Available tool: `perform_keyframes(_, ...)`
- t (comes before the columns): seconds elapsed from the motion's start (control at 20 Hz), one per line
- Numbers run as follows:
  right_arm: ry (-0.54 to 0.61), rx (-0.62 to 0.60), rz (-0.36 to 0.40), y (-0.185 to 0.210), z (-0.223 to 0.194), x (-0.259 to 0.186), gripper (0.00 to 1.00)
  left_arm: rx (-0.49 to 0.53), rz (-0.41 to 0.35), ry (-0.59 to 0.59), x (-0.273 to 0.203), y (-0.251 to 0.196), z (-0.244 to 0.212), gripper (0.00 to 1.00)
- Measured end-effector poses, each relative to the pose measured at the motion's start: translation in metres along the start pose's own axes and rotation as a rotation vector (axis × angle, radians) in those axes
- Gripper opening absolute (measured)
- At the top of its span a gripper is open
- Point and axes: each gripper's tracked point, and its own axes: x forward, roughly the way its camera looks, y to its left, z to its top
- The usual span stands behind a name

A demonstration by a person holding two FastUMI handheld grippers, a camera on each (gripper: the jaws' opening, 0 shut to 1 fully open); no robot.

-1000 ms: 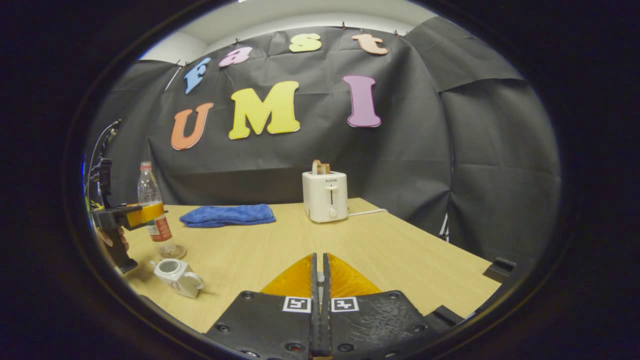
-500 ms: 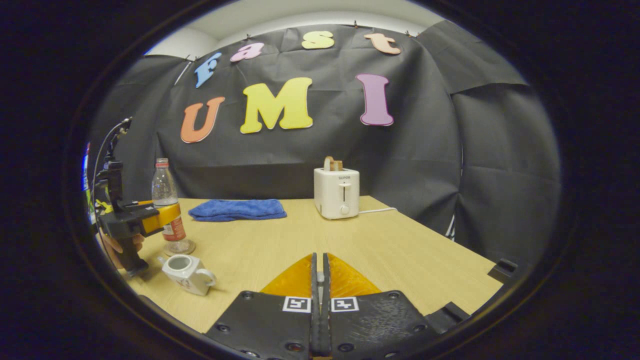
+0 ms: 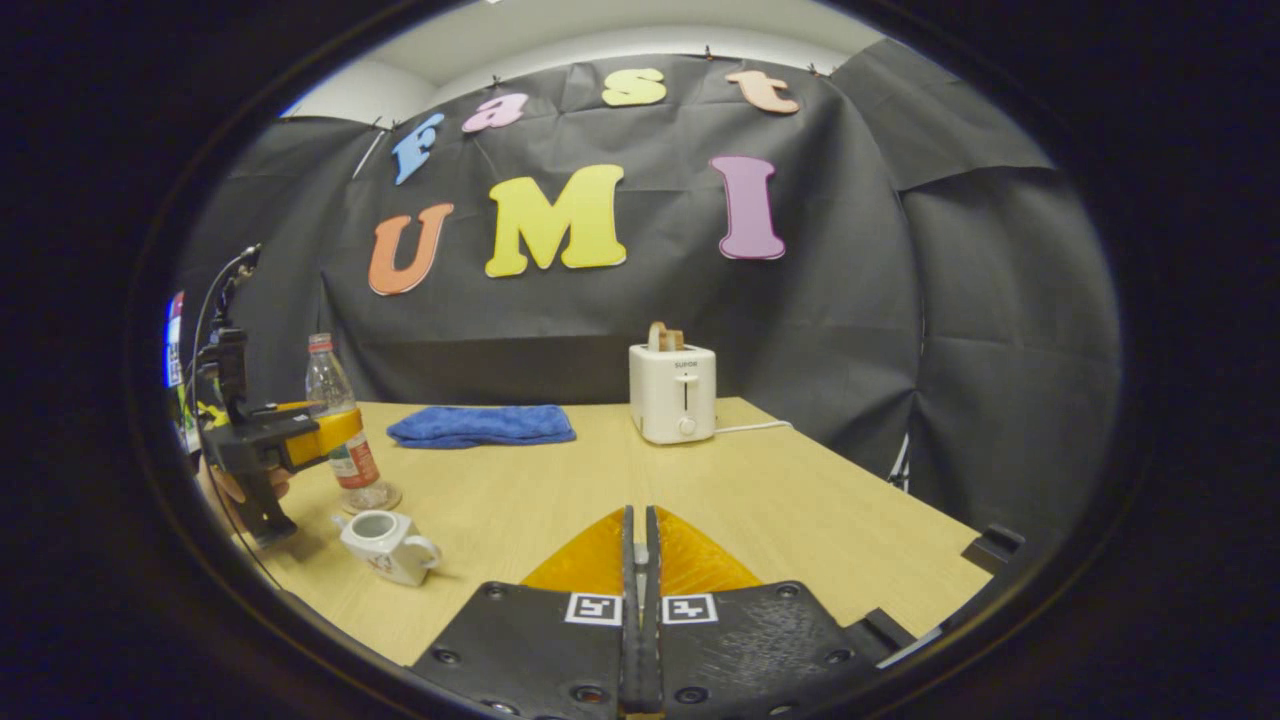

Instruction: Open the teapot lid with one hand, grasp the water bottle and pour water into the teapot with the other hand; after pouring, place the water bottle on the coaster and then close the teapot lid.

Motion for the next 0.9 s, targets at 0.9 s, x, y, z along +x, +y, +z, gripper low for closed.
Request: perform_keyframes(0.9,-0.022,-0.003,0.125,0.048,0.007,-0.015,0.00,-0.011,0.017,0.009,-0.050,0.015,-0.017,0.93)
